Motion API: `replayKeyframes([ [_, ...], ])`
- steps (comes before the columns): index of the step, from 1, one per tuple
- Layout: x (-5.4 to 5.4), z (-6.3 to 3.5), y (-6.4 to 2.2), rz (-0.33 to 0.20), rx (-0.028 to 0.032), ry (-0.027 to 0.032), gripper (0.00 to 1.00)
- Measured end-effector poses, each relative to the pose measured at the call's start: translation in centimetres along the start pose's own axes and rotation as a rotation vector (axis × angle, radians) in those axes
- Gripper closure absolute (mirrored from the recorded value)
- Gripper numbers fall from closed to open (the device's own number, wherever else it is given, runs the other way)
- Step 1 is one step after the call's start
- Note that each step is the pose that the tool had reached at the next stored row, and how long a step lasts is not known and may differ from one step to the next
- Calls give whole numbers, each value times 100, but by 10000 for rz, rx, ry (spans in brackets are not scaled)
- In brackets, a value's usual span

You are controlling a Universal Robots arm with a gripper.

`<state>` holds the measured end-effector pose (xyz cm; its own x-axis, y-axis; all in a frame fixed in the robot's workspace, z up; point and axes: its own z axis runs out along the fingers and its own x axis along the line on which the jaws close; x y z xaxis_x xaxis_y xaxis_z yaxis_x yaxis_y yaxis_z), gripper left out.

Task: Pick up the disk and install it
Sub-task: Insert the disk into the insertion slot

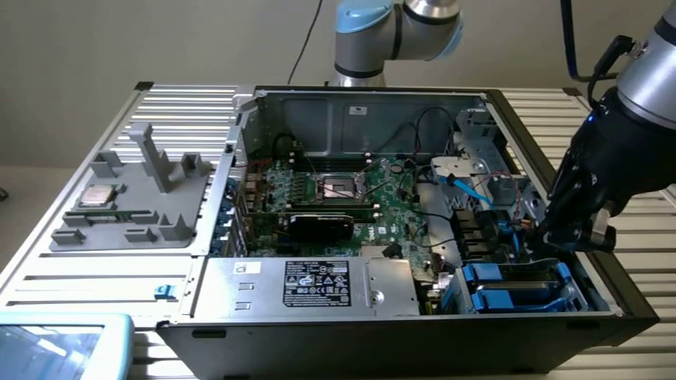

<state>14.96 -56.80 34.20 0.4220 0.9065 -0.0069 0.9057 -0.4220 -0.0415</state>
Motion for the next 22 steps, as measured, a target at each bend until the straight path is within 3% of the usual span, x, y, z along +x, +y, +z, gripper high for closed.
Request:
replayKeyframes([
  [4,45,-70,-34,14,-131,-282,85],
  [7,72,-100,-55,28,-270,-581,85],
  [13,113,-102,-83,71,-728,-1567,85],
  [14,117,-102,-84,74,-753,-1621,85],
  [22,117,-101,-84,74,-755,-1624,85],
])
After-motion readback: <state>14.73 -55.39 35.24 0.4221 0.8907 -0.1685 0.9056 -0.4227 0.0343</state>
